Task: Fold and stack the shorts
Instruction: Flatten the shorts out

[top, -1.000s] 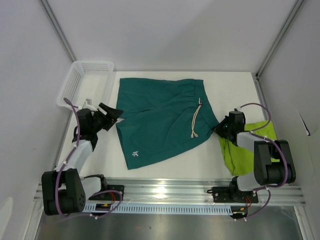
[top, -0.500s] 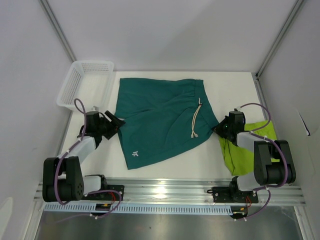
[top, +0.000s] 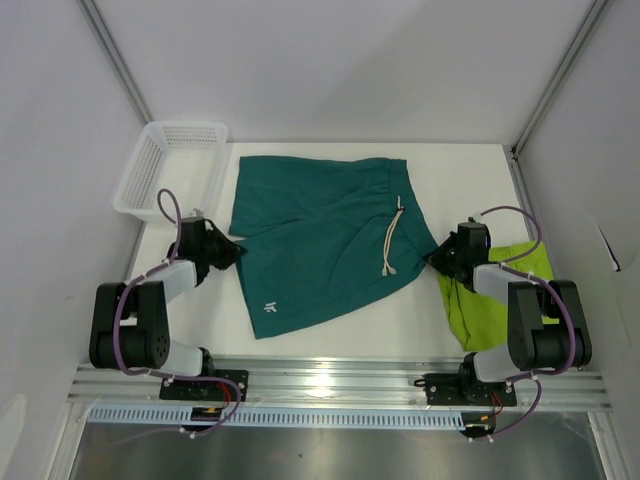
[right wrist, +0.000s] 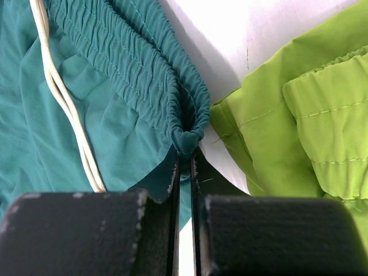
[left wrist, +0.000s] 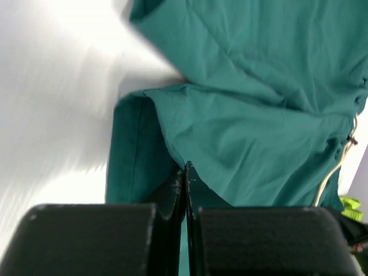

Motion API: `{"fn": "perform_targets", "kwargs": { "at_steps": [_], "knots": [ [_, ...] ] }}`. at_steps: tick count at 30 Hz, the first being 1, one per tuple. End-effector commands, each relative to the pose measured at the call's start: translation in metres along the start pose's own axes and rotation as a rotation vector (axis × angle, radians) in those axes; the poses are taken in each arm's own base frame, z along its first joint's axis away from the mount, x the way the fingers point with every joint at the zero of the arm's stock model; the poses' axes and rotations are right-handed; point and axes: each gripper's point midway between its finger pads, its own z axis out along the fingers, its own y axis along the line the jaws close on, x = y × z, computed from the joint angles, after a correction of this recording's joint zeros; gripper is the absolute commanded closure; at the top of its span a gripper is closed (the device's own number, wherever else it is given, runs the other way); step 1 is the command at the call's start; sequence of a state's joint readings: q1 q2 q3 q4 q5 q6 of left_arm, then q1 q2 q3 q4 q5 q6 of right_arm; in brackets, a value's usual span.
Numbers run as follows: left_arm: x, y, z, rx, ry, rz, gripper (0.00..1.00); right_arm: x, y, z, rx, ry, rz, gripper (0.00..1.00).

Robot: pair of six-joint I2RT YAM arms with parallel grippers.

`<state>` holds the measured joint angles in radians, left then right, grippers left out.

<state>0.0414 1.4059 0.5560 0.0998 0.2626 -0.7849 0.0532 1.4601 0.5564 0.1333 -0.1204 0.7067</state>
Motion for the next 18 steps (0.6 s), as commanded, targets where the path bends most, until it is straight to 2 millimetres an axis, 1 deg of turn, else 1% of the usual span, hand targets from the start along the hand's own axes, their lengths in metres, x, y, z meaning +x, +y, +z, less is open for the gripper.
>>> {"fn": "perform_targets", "kwargs": {
  "at_steps": [1, 6, 8, 9, 10, 11, 12, 14, 15, 16, 18],
  "knots": [
    [-0.035, -0.017, 0.007, 0.024, -0.090, 0.021, 1.00, -0.009, 0.005, -0.003, -0.018, -0.046, -0.017, 1.00],
    [-0.061, -0.009, 0.000, -0.016, -0.178, -0.003, 1.00, -0.010, 0.006, -0.005, -0.024, -0.049, -0.013, 1.00],
    [-0.067, -0.004, -0.003, -0.046, -0.192, 0.012, 1.00, -0.009, 0.006, -0.005, -0.027, -0.048, -0.012, 1.00],
    [-0.075, -0.006, -0.004, -0.059, -0.211, 0.023, 1.00, -0.008, 0.007, -0.006, -0.029, -0.046, -0.011, 1.00],
    [-0.077, -0.008, -0.004, -0.065, -0.207, 0.029, 0.94, -0.007, 0.006, -0.007, -0.030, -0.047, -0.009, 1.00],
    [-0.076, -0.006, -0.004, -0.072, -0.200, 0.040, 0.86, -0.006, 0.006, -0.007, -0.029, -0.048, -0.009, 1.00],
    [-0.075, -0.005, -0.003, -0.077, -0.194, 0.043, 0.71, -0.007, 0.007, -0.008, -0.032, -0.052, -0.008, 1.00],
    [-0.072, -0.001, -0.005, -0.090, -0.188, 0.041, 0.45, -0.008, 0.006, -0.009, -0.028, -0.058, -0.009, 1.00],
    [-0.074, -0.004, -0.010, -0.083, -0.203, 0.043, 0.41, -0.007, 0.005, -0.009, -0.025, -0.056, -0.009, 1.00],
    [-0.071, 0.000, -0.012, -0.097, -0.201, 0.042, 0.36, -0.008, 0.005, -0.009, -0.023, -0.058, -0.008, 1.00],
    [-0.074, -0.002, -0.019, -0.102, -0.224, 0.051, 0.32, -0.009, 0.005, -0.010, -0.023, -0.060, -0.009, 1.00]
  ]
}}
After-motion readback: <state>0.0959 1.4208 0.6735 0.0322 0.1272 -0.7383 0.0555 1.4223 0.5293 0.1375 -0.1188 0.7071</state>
